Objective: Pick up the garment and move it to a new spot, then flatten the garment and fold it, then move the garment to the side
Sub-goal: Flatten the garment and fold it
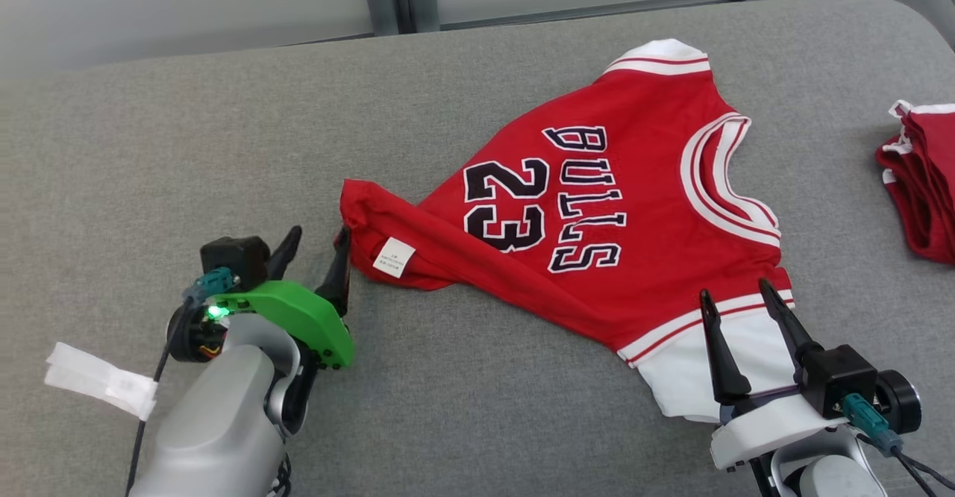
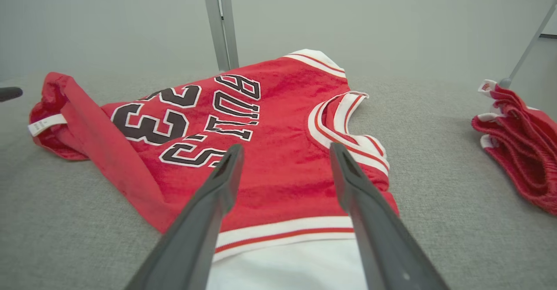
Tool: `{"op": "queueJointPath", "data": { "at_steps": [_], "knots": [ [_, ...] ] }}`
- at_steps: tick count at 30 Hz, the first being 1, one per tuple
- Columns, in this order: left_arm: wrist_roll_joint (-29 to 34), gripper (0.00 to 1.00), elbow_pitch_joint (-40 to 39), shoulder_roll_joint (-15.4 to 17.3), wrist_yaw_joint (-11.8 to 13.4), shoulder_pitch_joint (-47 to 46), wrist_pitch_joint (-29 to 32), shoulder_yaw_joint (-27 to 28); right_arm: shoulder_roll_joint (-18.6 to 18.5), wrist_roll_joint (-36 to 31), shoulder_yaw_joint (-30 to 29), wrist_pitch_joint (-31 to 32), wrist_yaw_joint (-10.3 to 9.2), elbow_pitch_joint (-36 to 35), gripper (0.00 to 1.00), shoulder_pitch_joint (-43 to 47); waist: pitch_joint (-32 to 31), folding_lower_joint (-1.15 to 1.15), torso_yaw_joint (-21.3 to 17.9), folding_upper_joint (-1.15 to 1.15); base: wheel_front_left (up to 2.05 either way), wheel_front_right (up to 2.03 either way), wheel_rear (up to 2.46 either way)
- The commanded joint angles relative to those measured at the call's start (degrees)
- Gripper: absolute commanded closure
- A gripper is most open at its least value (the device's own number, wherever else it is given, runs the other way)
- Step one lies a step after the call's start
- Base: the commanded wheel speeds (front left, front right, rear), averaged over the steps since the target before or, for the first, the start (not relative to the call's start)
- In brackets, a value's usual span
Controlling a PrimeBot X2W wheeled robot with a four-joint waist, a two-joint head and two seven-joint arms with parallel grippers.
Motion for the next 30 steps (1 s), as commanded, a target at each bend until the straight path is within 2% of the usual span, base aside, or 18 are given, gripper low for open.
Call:
{"op": "queueJointPath", "data": {
  "at_steps": [1, 10, 15, 16, 18, 19, 22, 24, 25, 30],
  "knots": [
    [0.90, 0.00, -0.28, -0.50, -0.12, 0.77, 0.76, -0.59, -0.18, 0.38, 0.18, -0.14, -0.12, 0.21, 0.00, 0.75, -1.30, 0.00, 1.26, 0.00, 0.00, 0.00, 0.00],
    [0.08, 0.00, 1.60, -2.47, 1.10, -0.22, 6.16, -2.34, -0.18, 0.64, 0.90, -0.14, -0.12, 0.45, 0.00, 0.21, -0.89, 0.00, -0.87, 0.00, 0.00, 0.00, 0.00],
    [-0.57, 0.00, 2.48, -2.83, 0.84, -1.06, 7.70, -2.44, -0.17, 0.88, 0.58, -0.14, -0.12, 0.36, 0.00, 0.04, -0.45, 0.00, -1.80, 0.00, 0.00, 0.00, 0.00],
    [-0.61, 0.04, 2.75, -2.80, 1.34, -1.44, 7.85, -2.27, -0.16, 0.87, 0.60, -0.14, -0.12, 0.36, 0.00, 0.00, -0.38, 0.00, -1.95, 0.00, 0.00, 0.00, 0.00],
    [-0.63, 0.42, 3.20, -2.53, 1.94, -1.91, 7.60, -1.99, -0.17, 0.97, 0.70, -0.14, -0.12, 0.42, 0.00, -0.08, -0.29, 0.00, -2.16, 0.00, 0.00, 0.00, 0.00],
    [-0.75, 0.50, 3.42, -2.47, 2.21, -1.98, 7.49, -1.87, -0.17, 1.06, 0.76, -0.14, -0.12, 0.46, 0.00, -0.11, -0.28, 0.00, -2.25, 0.00, 0.00, 0.00, 0.00],
    [-1.01, 0.60, 3.71, -2.14, 2.26, -2.28, 7.47, -1.63, -0.17, 1.24, 0.86, -0.14, -0.12, 0.53, 0.00, -0.13, -0.26, 0.00, -2.38, 0.00, 0.00, 0.00, 0.00],
    [-1.26, 0.91, 3.95, -2.06, 2.00, -2.37, 7.64, -1.58, -0.17, 1.27, 0.89, -0.14, -0.12, 0.55, 0.00, -0.06, -0.28, 0.00, -2.41, 0.00, 0.00, 0.00, 0.00],
    [-1.33, 1.00, 4.08, -2.16, 1.60, -2.34, 7.96, -1.69, -0.17, 1.32, 0.87, -0.14, -0.12, 0.63, 0.00, -0.01, -0.29, 0.00, -2.41, 0.00, 0.00, 0.00, 0.00],
    [-4.20, 1.00, 2.88, -3.19, -1.76, -1.42, 5.79, -0.29, -0.17, 1.04, 0.41, -0.14, -0.12, 0.75, 0.00, -0.18, -0.64, 0.00, -2.09, 0.00, 0.00, 0.00, 0.00]
  ]
}}
